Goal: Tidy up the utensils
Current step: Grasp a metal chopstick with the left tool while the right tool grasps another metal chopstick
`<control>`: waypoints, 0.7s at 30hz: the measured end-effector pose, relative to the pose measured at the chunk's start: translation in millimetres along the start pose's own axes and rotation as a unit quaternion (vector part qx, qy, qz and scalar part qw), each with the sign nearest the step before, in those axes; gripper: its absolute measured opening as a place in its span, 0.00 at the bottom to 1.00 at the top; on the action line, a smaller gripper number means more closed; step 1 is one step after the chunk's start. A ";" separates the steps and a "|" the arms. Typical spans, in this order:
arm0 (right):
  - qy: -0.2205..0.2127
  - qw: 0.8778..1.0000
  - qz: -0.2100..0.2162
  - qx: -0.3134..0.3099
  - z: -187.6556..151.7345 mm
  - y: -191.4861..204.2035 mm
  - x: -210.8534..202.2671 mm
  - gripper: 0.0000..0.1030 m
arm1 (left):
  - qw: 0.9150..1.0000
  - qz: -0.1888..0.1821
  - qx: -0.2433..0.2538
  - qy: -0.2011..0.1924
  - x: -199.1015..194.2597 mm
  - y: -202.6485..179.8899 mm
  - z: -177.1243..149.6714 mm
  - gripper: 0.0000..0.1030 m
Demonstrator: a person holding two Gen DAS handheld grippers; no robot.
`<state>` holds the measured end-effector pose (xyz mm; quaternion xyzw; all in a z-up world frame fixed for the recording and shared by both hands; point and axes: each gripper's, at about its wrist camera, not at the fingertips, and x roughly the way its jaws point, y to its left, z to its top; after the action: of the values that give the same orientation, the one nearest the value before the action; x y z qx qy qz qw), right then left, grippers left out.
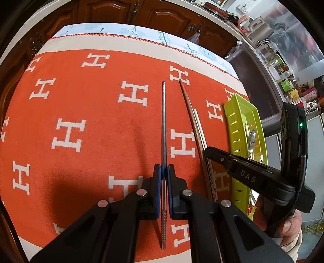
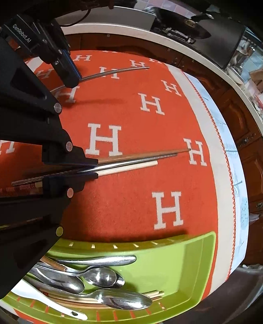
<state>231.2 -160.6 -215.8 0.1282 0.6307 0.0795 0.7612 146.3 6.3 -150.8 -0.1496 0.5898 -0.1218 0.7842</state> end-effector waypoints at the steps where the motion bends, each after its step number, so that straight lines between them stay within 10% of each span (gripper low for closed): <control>1: 0.001 1.000 -0.004 -0.006 0.3 2.8 0.7 0.07 | 1.000 -0.001 -0.001 0.000 0.0 0.2 0.0 0.03; 21: 0.004 1.000 0.019 -0.010 -14.8 -4.0 0.9 0.06 | 1.000 -0.014 0.011 0.003 -4.0 -7.4 -4.0 0.03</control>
<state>216.6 -162.8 -220.3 0.1324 0.6302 0.1012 0.7583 141.3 0.6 -145.5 -0.1488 0.5883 -0.1401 0.7824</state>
